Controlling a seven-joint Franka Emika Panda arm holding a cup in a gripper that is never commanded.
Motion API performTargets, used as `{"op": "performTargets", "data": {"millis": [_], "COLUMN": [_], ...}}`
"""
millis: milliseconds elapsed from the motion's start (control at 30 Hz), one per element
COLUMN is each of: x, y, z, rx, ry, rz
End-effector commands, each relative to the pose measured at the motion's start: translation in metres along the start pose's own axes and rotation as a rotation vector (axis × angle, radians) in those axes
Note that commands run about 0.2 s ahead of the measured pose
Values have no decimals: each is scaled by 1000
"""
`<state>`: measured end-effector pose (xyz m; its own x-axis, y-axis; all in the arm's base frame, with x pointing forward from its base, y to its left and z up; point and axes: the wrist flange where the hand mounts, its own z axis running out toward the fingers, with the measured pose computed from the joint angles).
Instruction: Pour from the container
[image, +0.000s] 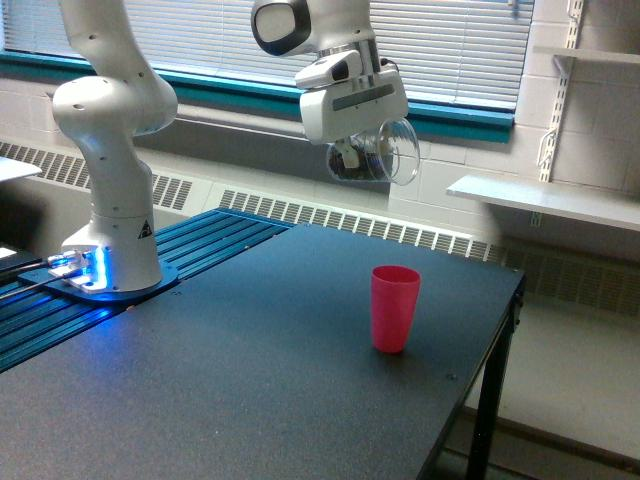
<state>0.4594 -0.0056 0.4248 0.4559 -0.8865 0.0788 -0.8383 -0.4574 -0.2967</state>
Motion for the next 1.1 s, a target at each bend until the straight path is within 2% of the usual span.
{"op": "performTargets", "data": {"millis": [33, 400, 1100], "x": [-13, -28, -43], "y": [-1, 7, 0], "z": [9, 29, 71], "rx": [-10, -11, -47], "ry": [-22, -63, -162], "rz": [7, 42, 25]}}
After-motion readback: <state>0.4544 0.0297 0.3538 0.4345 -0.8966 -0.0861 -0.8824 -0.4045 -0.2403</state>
